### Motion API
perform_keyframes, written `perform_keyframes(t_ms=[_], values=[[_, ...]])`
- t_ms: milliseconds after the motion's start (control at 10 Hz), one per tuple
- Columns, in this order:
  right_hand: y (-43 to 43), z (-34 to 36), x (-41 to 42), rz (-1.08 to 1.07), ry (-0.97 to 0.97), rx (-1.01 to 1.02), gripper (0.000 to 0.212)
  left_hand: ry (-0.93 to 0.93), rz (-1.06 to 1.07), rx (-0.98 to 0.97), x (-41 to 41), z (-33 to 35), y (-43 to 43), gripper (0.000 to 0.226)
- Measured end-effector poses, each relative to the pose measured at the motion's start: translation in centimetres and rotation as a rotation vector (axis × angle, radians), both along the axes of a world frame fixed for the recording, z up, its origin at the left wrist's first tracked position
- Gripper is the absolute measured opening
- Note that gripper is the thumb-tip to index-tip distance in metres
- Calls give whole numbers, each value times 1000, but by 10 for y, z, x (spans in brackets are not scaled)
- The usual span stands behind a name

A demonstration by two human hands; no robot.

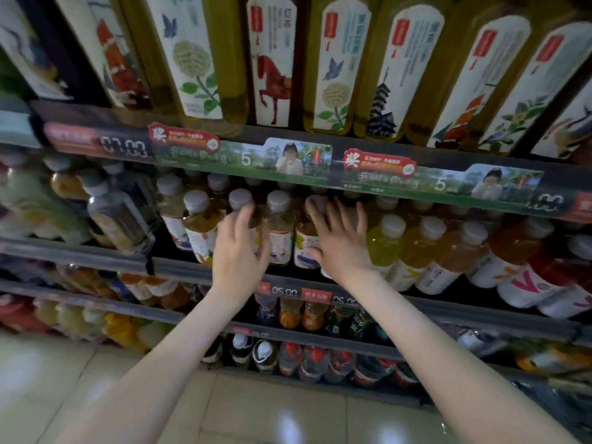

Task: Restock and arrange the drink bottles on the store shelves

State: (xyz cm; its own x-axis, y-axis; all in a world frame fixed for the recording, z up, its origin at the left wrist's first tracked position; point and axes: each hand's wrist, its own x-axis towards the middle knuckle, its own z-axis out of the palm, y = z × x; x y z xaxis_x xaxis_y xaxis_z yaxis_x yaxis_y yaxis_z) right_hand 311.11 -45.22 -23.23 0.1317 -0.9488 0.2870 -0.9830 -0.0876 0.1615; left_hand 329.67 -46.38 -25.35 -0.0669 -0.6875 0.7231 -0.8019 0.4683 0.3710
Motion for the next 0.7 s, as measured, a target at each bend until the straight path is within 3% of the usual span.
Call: perform_keyframes(t_ms=[100, 200, 300, 500, 600, 700], values=[[-6, -9, 10, -78, -10, -3, 92, 56, 265, 265, 52, -24, -9, 74], [-11, -20, 10, -88, 17, -77, 96, 199, 216, 655, 74, -25, -24, 94], [-17, -28, 8, -71, 5, -169, 102, 110, 241, 727, 76, -28, -40, 91], [-12, -25, 21, -173, -7, -129, 107, 48, 196, 789, 79, -26, -42, 85], [1, -22, 28, -215, -37, -96, 104, 97, 223, 741, 71, -22, -30, 89], [27, -4, 43, -176, -293, 17, 88, 183, 229, 535, 48, -26, -1, 90]])
